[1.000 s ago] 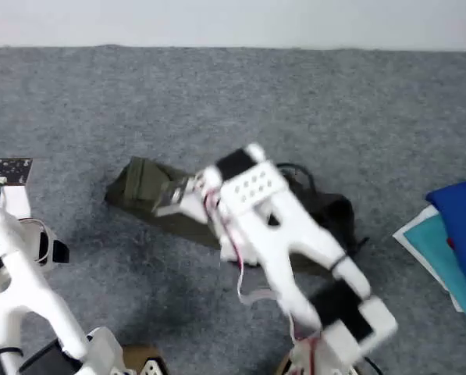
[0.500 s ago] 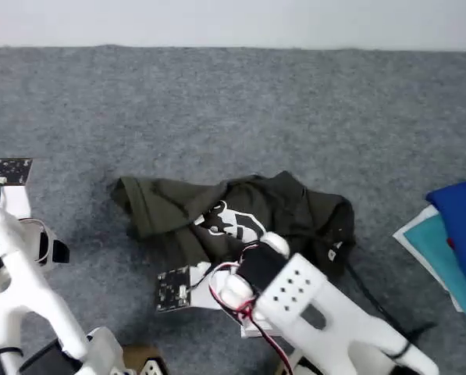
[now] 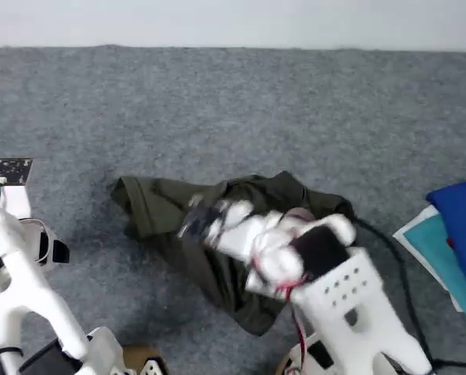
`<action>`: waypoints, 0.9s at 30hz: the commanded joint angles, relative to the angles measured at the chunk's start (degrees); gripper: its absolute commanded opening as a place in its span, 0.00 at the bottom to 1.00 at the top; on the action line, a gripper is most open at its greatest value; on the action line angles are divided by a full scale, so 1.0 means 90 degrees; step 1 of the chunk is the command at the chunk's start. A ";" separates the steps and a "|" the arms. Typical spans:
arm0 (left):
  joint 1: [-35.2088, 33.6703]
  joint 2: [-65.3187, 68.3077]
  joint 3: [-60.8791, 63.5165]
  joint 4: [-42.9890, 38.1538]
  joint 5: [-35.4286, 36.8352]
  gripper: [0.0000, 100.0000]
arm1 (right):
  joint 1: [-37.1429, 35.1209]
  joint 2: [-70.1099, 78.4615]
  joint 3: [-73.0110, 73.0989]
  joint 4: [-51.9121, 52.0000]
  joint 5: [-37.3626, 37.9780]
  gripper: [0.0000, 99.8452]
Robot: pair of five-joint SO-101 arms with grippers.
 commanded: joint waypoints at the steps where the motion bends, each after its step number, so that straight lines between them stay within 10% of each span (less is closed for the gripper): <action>1: 0.0000 -0.0078 -0.0024 -0.0059 -0.0068 0.22 | 0.2291 0.0552 -0.0313 -0.1363 0.0664 0.26; 8: -0.0020 -0.0078 -0.0024 -0.0059 -0.0068 0.22 | 0.3902 0.2711 -0.0332 -0.2759 0.2042 0.26; 27: -0.0010 -0.0088 0.0347 -0.0068 -0.0068 0.16 | 0.3238 0.6061 -0.2364 -0.2730 0.1250 0.26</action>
